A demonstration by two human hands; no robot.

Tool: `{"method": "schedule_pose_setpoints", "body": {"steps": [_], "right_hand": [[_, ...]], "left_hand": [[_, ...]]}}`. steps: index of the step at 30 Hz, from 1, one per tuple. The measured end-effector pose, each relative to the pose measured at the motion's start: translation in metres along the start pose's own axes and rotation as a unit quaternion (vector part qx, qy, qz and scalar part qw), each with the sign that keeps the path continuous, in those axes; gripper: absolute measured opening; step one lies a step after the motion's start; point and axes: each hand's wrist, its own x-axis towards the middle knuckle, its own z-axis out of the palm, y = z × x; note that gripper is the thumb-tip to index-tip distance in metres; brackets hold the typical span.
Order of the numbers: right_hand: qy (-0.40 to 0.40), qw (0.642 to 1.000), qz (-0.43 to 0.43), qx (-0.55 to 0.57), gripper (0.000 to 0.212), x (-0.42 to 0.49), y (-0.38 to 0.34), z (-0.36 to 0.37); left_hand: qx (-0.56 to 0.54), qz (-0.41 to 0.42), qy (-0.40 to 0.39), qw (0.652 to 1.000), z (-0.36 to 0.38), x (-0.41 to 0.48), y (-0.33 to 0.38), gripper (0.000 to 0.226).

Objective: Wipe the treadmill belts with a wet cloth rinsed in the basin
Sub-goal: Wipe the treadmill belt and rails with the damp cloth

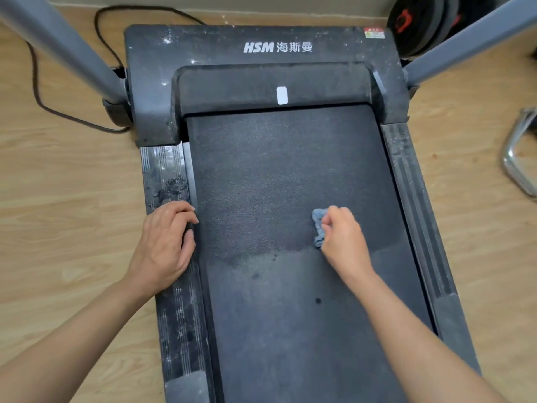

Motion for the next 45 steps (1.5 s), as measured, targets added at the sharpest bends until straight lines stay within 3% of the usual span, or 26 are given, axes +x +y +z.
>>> {"method": "schedule_pose_setpoints", "body": {"steps": [4, 8, 12, 17, 21, 28, 31, 36, 41, 43, 45], "right_hand": [[0.050, 0.988, 0.146, -0.025, 0.015, 0.026, 0.094, -0.061], [0.071, 0.982, 0.171, -0.020, 0.017, 0.028, 0.093, -0.057], [0.040, 0.996, 0.069, 0.050, 0.025, -0.012, -0.011, -0.004], [-0.118, 0.973, -0.166, 0.110, 0.018, -0.060, -0.160, 0.079], [-0.147, 0.970, -0.163, 0.102, 0.009, -0.027, -0.183, 0.088], [-0.048, 0.978, -0.192, 0.064, 0.010, 0.102, -0.249, 0.075], [-0.048, 0.980, -0.191, 0.034, 0.016, 0.149, -0.271, 0.069], [-0.042, 0.974, -0.217, 0.047, 0.009, 0.103, -0.240, 0.072], [-0.091, 0.953, -0.281, 0.067, 0.003, -0.023, -0.146, 0.078], [-0.071, 0.962, -0.255, 0.068, 0.004, -0.036, -0.106, 0.071], [-0.019, 0.977, -0.202, 0.065, 0.005, -0.024, -0.065, 0.057]], "left_hand": [[-0.017, 0.031, -0.019, 0.999, 0.005, 0.010, 0.015, 0.020], [-0.009, 0.071, -0.041, 0.997, 0.005, 0.012, 0.012, 0.019], [-0.008, 0.053, -0.046, 0.998, 0.005, 0.007, 0.005, 0.027], [-0.090, -0.082, 0.053, 0.991, 0.002, 0.012, 0.003, 0.050], [-0.124, -0.122, 0.098, 0.980, 0.001, 0.015, 0.002, 0.055], [-0.115, -0.120, 0.087, 0.982, 0.001, 0.004, 0.003, 0.052], [-0.102, -0.093, 0.058, 0.989, -0.006, 0.005, 0.003, 0.050], [-0.091, -0.089, 0.065, 0.990, -0.009, 0.007, -0.002, 0.048], [-0.141, -0.093, 0.188, 0.968, -0.002, 0.031, 0.009, 0.044], [-0.160, -0.090, 0.212, 0.960, 0.002, 0.047, 0.022, 0.039], [-0.174, -0.066, 0.181, 0.966, 0.011, 0.060, 0.038, 0.037]]}}
